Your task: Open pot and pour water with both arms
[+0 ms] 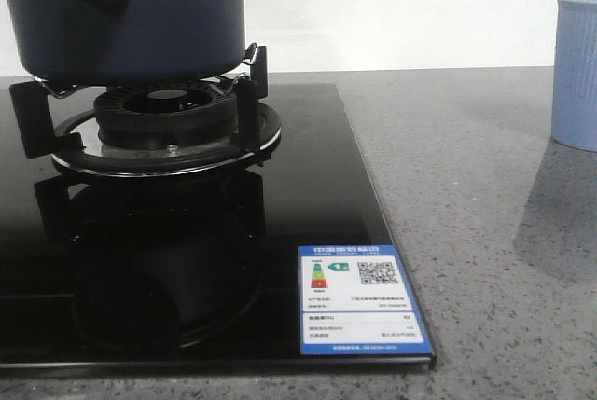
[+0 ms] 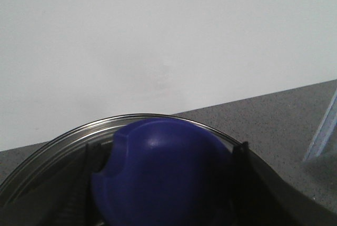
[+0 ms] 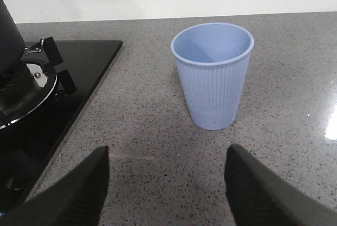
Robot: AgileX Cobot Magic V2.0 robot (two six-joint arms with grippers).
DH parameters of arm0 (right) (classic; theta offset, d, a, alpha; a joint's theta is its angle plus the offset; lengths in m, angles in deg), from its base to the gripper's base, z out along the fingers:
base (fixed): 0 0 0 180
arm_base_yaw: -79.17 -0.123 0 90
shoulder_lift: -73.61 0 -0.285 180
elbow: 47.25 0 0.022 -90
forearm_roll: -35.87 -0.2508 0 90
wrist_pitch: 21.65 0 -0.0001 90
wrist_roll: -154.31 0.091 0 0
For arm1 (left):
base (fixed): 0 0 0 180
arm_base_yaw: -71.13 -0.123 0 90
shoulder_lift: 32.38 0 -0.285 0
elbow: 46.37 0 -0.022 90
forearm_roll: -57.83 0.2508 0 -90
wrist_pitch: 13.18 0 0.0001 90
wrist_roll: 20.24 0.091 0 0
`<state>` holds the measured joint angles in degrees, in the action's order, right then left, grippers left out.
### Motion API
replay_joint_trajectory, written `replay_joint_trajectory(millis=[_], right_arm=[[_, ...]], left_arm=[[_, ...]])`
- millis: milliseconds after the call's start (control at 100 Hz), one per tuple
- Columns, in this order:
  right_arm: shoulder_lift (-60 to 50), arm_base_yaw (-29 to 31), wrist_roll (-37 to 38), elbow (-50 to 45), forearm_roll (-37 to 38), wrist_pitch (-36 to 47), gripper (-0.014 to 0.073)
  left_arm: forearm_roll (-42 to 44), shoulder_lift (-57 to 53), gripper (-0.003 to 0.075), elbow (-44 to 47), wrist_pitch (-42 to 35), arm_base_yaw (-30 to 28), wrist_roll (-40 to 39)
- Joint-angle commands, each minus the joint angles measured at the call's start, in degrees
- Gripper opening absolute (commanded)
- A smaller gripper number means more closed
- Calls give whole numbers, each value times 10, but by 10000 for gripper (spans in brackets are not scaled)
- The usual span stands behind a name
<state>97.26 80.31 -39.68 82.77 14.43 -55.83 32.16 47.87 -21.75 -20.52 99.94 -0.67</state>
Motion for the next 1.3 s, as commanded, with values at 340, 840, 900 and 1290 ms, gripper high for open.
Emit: replay_joint_trajectory(millis=[340,840,900,1290], right_arm=[[11,-1,-6,-54,-8,137,429],[150,-18,-6,-81,-8,290,429],[176,-18,-6,-81,-8,301,429],[258,-29,-6,-80,-8,368,429]], left_arm=[[1,-94,372,-23,-58,-39,2],[11,-152,372,-23,-51,-60,2],[11,-154,372,-23,-51,-60,2],[14,-155,372,-23,-49,-60,2]])
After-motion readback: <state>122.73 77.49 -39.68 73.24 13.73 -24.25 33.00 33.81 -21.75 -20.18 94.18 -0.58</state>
